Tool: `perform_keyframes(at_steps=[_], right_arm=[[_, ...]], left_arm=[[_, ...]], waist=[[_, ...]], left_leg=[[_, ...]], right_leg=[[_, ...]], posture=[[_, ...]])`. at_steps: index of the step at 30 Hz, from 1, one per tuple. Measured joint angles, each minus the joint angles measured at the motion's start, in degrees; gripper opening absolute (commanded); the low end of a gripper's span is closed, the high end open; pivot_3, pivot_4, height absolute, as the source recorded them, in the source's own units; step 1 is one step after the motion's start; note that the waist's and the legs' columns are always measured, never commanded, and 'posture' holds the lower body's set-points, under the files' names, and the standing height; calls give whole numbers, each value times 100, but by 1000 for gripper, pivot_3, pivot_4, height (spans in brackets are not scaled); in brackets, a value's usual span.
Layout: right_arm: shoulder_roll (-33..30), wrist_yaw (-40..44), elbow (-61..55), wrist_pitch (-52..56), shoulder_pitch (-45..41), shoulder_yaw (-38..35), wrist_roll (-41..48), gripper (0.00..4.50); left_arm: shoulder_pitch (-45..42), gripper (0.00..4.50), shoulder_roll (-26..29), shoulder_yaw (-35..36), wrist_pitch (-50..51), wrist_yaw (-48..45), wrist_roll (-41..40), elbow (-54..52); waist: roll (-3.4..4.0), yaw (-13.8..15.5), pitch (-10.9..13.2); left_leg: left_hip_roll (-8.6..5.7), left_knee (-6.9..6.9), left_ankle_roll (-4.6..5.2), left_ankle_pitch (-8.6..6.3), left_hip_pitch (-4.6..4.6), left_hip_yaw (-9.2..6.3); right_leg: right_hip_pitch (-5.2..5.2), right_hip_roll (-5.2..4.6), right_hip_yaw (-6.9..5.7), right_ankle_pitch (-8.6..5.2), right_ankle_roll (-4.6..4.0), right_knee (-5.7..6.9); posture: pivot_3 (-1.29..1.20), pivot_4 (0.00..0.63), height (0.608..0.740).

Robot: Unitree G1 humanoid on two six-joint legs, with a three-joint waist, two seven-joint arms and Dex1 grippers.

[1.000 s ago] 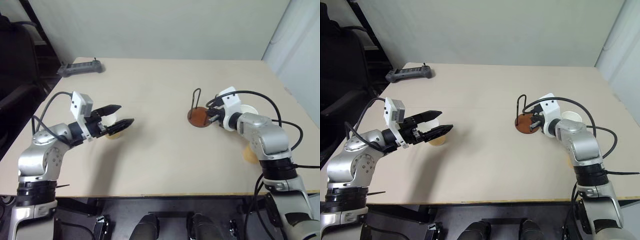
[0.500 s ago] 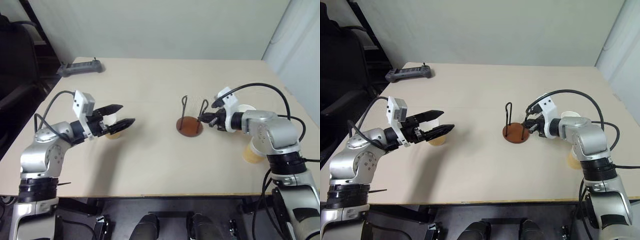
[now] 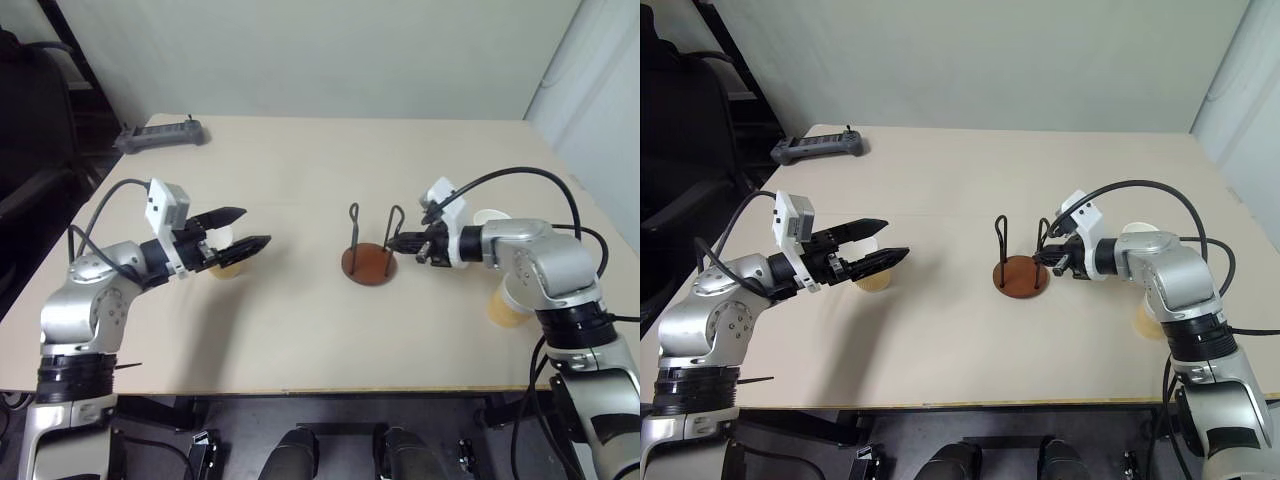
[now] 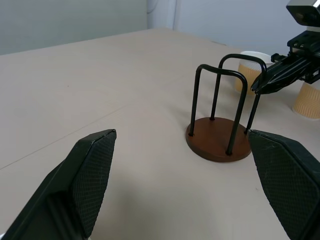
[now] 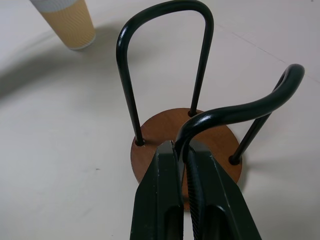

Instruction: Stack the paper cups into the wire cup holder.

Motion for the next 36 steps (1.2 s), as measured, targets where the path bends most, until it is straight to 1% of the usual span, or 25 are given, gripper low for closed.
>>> perform_keyframes(at_steps=[12, 14, 15, 16, 20, 23, 28, 32, 36], right_arm=[[-5, -9, -231, 20, 142, 28, -5, 23], [-10, -9, -253, 19, 152, 57, -6, 517], [-19, -8, -255, 20, 158, 87, -7, 689], [-25, -8, -255, 20, 168, 115, -7, 975], [-42, -8, -256, 20, 198, 153, -7, 2409], [-60, -8, -266, 19, 201, 160, -8, 3380], [-99, 6, -323, 20, 203, 166, -4, 3380], [-421, 272, -350, 21, 178, 164, 95, 3380], [-856, 663, -227, -108, -79, 104, 204, 3380]], left_arm=[[-15, 4500, 0, -4, 7, 4, 3, 0], [-16, 4500, 0, -5, 7, 4, 5, 0], [-16, 4500, 0, -5, 7, 5, 7, 0], [-16, 4500, 0, -5, 7, 5, 8, 0], [-19, 4500, 0, -7, 7, 5, 13, 0], [-20, 4500, 0, -12, 7, 4, 18, 0], [-23, 4500, 0, -42, 4, 1, 24, 7], [-44, 4500, -1, -45, -1, -5, 25, 42], [-53, 4500, 0, -45, -16, -18, 28, 52]], waist=[[0, -1, 0], [0, -1, 0], [0, -1, 0], [0, -1, 0], [0, 0, 0], [0, 0, 0], [0, 0, 0], [0, 8, 0], [0, 5, 0]], left_leg=[[0, 0, 0, 0, 1, 0], [0, 0, 0, 0, 1, 0], [0, 0, 0, 0, 1, 0], [0, 0, 0, 0, 1, 0], [0, 0, 0, 1, 0, 0], [0, 0, 2, 1, 0, 0], [0, 0, 3, 2, 0, 0], [-1, 0, 2, 2, -4, 0], [-1, 0, 3, 2, -6, 0]], right_leg=[[0, 0, 0, 0, 0, 1], [0, 0, 0, 0, 0, 1], [0, 0, 0, 0, 0, 1], [0, 0, 0, 0, 0, 1], [0, 0, 0, 0, 0, 1], [0, 0, 0, 0, 0, 1], [0, 0, 0, 0, 0, 0], [0, 0, 1, 0, 0, -2], [0, 1, 1, 0, 0, -5]], posture=[[0, 150, 740], [0, 150, 740], [0, 150, 740], [0, 150, 740], [0, 150, 740], [0, 150, 740], [0, 150, 740], [0, 150, 740], [0, 150, 740]])
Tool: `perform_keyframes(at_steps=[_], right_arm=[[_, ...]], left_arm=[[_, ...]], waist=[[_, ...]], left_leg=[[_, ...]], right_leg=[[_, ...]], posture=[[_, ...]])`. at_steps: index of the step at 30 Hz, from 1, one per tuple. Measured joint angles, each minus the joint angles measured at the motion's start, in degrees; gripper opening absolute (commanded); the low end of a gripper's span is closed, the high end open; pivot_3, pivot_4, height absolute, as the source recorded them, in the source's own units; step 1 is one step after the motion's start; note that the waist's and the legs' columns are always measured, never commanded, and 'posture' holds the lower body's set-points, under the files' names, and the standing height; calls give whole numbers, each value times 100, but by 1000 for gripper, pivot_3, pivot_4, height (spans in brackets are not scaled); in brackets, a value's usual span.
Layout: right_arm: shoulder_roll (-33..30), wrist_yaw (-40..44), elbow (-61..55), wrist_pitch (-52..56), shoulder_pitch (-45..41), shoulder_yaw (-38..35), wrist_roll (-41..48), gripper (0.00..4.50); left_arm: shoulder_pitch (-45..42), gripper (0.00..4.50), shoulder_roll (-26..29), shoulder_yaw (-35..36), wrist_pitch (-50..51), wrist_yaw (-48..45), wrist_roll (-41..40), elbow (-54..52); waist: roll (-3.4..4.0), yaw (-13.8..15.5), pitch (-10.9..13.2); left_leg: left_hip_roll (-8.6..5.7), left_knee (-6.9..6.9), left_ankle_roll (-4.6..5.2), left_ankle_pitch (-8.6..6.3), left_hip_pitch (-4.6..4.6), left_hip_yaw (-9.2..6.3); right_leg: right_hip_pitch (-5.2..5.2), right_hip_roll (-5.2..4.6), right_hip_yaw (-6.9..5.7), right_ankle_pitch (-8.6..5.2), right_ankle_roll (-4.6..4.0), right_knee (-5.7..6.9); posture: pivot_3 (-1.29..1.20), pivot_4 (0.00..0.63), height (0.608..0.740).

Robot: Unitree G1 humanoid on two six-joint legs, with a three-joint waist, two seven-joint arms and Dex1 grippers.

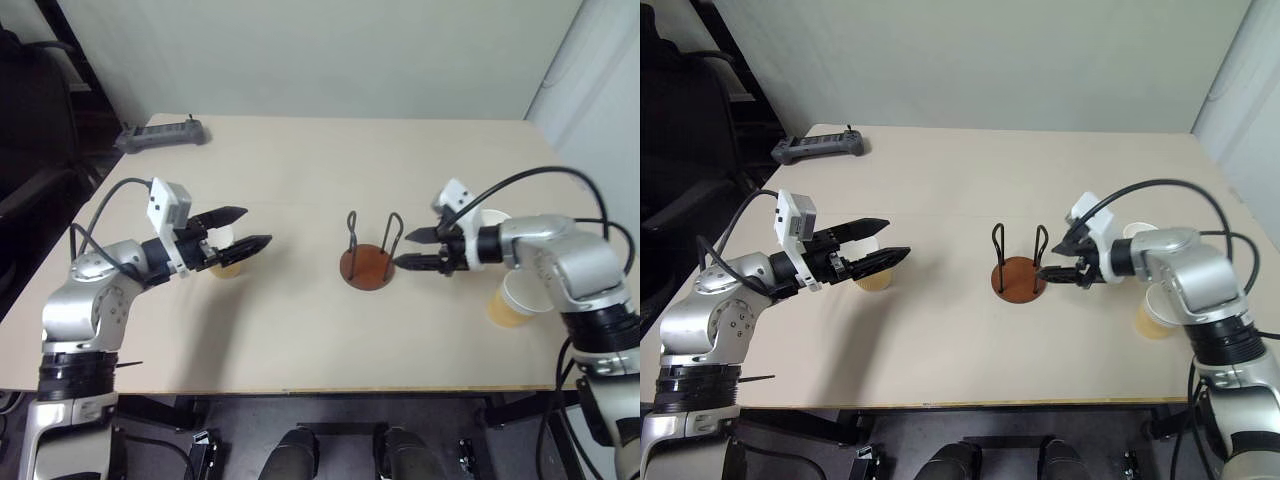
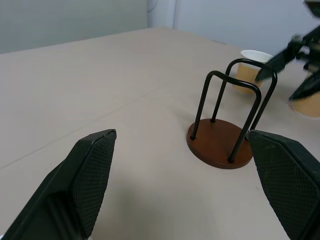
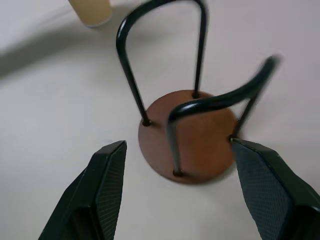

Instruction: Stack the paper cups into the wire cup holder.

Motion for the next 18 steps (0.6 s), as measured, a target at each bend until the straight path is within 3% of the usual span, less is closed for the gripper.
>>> perform_keyframes(at_steps=[8, 18], right_arm=[[-412, 308, 443, -774, -232, 39, -304, 3380], [-756, 464, 1758, -2266, -715, 528, -1630, 3380]], left_arm=[[-73, 4500, -1, -16, -67, -39, 12, 75], [-122, 4500, -48, -48, -80, -77, 91, 137]], waist=[[0, -1, 0], [0, 1, 0]], left_leg=[[2, 0, 34, 18, -1, 0], [3, -1, 36, 15, 0, -1]], right_leg=[[0, 2, 1, 0, 1, -3], [-1, 0, 1, 1, 2, -2]], posture=[[0, 150, 740], [0, 150, 740]])
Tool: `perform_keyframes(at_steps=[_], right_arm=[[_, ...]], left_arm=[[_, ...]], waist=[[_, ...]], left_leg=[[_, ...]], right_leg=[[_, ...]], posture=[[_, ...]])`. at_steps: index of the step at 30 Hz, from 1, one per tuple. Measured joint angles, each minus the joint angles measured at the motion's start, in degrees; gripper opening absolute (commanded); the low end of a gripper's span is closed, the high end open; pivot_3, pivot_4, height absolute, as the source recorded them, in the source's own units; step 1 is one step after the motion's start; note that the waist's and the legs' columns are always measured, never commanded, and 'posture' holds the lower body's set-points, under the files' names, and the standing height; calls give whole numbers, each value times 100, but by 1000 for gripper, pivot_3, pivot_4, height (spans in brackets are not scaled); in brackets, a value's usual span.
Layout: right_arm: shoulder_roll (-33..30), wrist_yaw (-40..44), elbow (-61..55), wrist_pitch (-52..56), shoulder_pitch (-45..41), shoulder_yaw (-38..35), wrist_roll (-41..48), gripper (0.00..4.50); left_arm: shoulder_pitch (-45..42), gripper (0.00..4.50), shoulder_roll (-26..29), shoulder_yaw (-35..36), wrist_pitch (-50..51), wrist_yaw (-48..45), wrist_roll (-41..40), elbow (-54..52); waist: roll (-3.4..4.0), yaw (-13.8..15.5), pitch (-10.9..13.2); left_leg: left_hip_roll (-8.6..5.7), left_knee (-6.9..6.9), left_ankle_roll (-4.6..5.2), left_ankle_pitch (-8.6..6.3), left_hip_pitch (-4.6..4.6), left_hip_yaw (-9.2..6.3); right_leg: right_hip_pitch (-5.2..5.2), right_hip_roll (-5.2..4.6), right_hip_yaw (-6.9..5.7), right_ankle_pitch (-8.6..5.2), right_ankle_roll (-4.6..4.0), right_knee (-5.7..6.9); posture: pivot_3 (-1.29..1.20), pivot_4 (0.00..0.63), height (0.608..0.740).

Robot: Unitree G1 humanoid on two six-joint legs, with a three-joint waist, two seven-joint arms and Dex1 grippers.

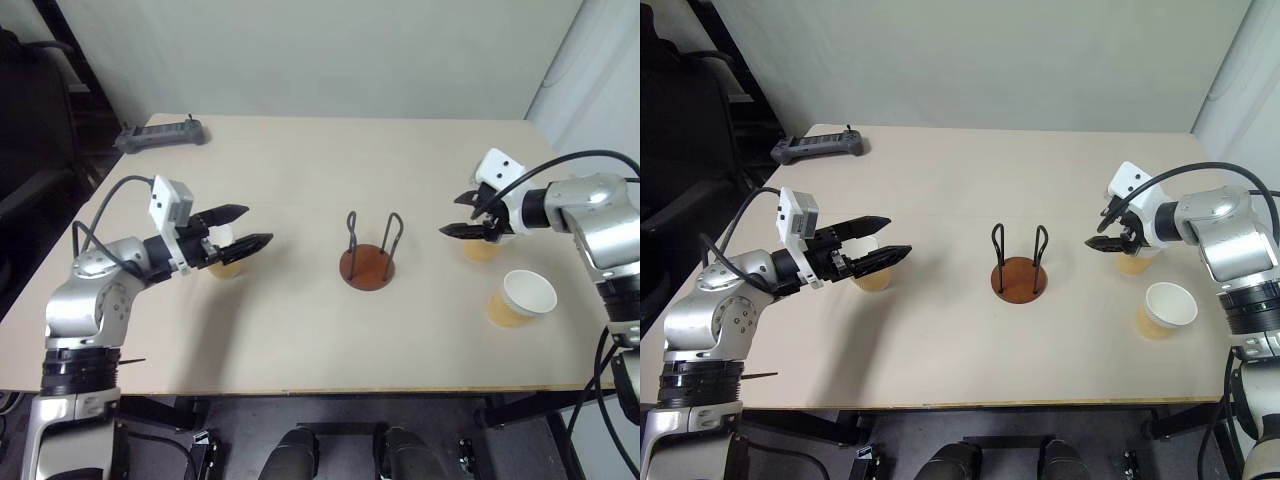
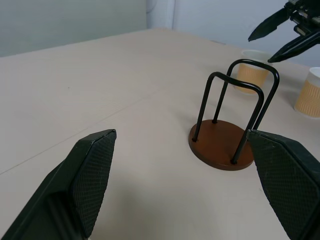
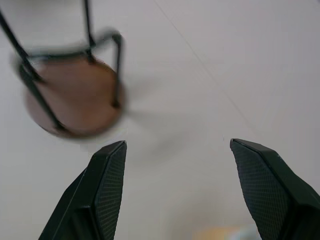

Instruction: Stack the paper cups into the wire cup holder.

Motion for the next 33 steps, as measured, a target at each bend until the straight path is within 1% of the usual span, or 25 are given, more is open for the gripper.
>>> perform_keyframes(at_steps=[11, 14, 22, 33], right_arm=[[-241, 670, 736, -1054, -112, 120, -691, 3380], [-378, 843, 955, -1515, -99, 199, -926, 3380], [-419, 934, 1647, -2203, -162, 206, -1330, 3380], [-344, 941, 2089, -2725, -250, 207, -1664, 3380]], left_arm=[[0, 4500, -11, 0, 0, -1, 5, 0], [0, 4500, -33, 0, 0, -1, 6, 0], [-1, 4500, -37, 0, 0, -4, 10, 0], [-1, 4500, -36, 0, 0, -5, 11, 0]], waist=[[0, 1, 0], [0, 5, 0], [0, 3, 0], [0, 3, 0]], left_leg=[[0, 0, 2, -2, 0, 0], [0, 0, 2, -2, 0, 0], [2, 0, 2, -2, 5, 2], [3, 0, -1, -4, 6, 3]], right_leg=[[0, -1, 0, 3, 1, 1], [0, -1, 0, 3, 1, 2], [1, -2, 0, 8, 2, 2], [1, -3, 0, 11, -2, 2]], posture=[[0, 150, 740], [0, 150, 740], [0, 150, 740], [0, 150, 740]])
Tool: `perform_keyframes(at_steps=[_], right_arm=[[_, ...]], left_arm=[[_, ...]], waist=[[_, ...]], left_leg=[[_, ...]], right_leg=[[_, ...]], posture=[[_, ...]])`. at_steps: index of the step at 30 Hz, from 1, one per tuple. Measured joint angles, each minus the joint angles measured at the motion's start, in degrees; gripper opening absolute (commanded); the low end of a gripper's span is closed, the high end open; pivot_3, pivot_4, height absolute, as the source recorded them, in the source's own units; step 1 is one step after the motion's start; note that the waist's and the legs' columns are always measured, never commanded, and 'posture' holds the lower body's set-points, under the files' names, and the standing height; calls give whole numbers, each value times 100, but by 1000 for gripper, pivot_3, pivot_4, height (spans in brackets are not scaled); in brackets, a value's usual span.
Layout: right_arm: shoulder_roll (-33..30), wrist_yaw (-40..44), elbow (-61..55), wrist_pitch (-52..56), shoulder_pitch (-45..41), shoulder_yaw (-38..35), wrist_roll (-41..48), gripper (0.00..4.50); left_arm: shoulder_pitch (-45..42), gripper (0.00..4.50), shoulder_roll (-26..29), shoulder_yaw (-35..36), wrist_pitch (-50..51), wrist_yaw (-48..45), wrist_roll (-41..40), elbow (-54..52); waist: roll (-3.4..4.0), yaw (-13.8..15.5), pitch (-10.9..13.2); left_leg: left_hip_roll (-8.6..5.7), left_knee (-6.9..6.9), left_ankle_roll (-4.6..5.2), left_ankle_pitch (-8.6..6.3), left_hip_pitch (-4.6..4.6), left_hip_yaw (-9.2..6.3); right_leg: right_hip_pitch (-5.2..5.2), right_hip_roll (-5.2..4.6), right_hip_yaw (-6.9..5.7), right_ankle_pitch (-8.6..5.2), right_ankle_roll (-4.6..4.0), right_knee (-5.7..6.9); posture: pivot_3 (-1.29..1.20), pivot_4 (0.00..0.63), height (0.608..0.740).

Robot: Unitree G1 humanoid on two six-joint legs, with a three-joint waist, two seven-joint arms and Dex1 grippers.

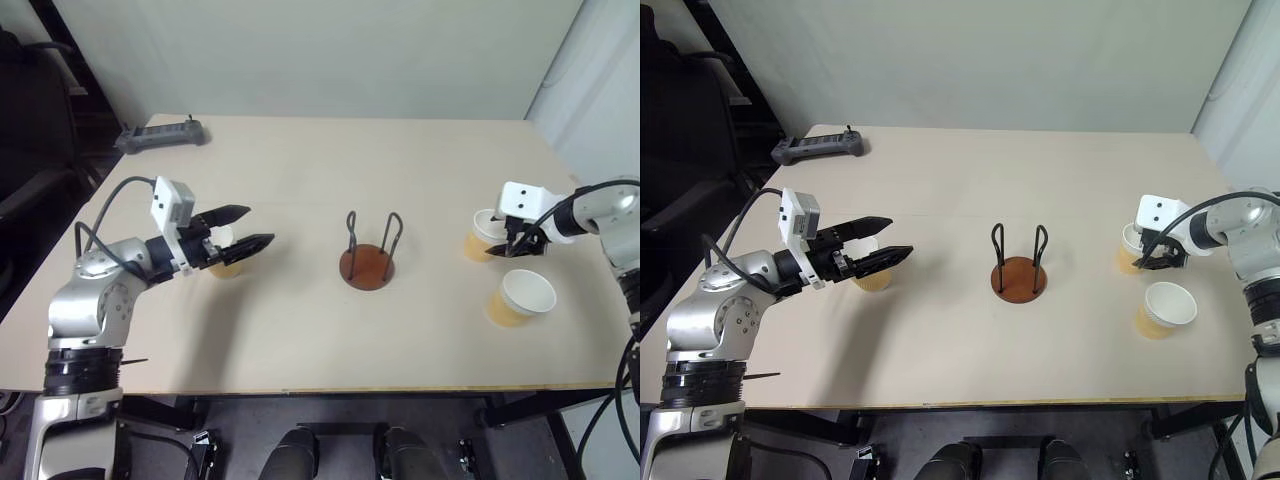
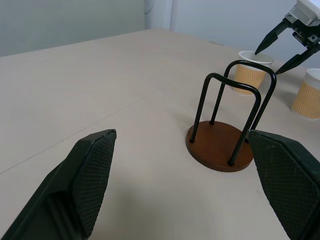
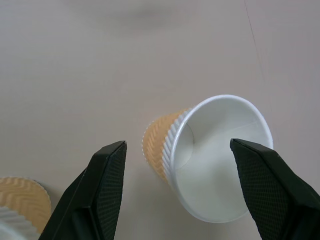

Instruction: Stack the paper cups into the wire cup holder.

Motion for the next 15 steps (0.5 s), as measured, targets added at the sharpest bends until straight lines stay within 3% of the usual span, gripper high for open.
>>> perform_keyframes(at_steps=[7, 10, 15], right_arm=[[14, 59, 0, -136, 0, 1, -128, 3380], [40, 60, 7, -206, 0, 8, -197, 2775], [148, 58, 81, -292, 0, 19, -319, 986]], left_arm=[[0, 4500, 0, 0, 0, 0, 1, 0], [0, 4500, 0, 0, 0, -1, 2, 0], [0, 4500, 0, 0, 0, -1, 4, 0]], waist=[[0, 0, 0], [0, 0, 0], [0, 0, 0]], left_leg=[[0, 0, -2, -1, 0, 0], [0, 0, -10, -6, 1, 0], [0, 0, -13, -8, 2, 0]], right_leg=[[0, 0, 0, 1, -1, 0], [0, 0, 0, 2, -2, 0], [0, -1, 0, 3, -3, 0]], posture=[[0, 150, 740], [0, 150, 740], [0, 150, 740]])
